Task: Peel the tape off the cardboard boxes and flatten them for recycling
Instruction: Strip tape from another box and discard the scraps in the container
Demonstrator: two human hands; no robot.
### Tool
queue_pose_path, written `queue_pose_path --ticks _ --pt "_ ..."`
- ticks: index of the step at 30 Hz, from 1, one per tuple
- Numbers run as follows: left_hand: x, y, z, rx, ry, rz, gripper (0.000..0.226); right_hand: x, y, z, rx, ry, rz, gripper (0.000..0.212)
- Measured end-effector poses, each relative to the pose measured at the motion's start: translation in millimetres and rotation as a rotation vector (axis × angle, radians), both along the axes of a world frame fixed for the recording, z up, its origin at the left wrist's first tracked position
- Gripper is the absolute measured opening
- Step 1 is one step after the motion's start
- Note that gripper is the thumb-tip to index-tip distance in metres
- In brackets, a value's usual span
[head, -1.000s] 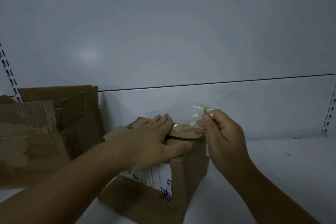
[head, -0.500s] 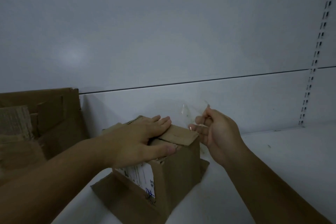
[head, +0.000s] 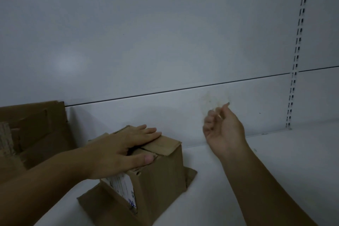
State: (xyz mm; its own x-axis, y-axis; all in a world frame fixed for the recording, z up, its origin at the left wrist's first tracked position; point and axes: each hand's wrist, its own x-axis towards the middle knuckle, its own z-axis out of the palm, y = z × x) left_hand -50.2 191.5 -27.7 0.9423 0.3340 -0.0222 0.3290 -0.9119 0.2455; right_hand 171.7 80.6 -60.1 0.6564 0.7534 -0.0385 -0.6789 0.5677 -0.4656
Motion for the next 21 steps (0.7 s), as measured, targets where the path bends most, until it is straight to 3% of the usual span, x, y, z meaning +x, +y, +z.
queue_pose_path --ticks 3,8,11,13,15,18,20,21 --pt "3.7 -2.6 2.0 0.036 0.019 -0.001 0.071 -8.6 -0.3 1.1 0.052 -0.052 0.165 0.032" --pt "28.4 -35.4 18.8 -0.317 -0.516 0.124 0.075 -28.7 -14.9 13.6 0.158 -0.298 0.364 0.022" --pt "55.0 -60.3 28.8 -0.558 -0.569 0.082 0.052 -40.6 -11.8 5.0 -0.060 -0.906 -0.090 0.014" --pt "66.3 -70.1 30.0 -0.581 -0.620 0.090 0.027 -44.4 -8.1 1.5 -0.113 -1.092 -0.339 0.014" --pt "67.2 -75.6 30.7 -0.585 -0.702 0.127 0.024 -44.7 -8.6 2.5 -0.075 -1.036 -0.321 0.015" --pt "60.7 -83.3 31.3 -0.596 -0.761 0.153 0.026 -43.5 -10.9 5.0 -0.017 -0.955 -0.126 0.012" --pt "55.6 -86.1 36.6 -0.625 -0.883 0.190 0.027 -38.8 -12.7 5.4 0.141 -0.775 0.095 0.005" --pt "52.6 -84.9 42.4 -0.668 -0.985 0.223 0.028 -35.5 -14.5 6.0 0.225 -0.648 0.177 0.013"
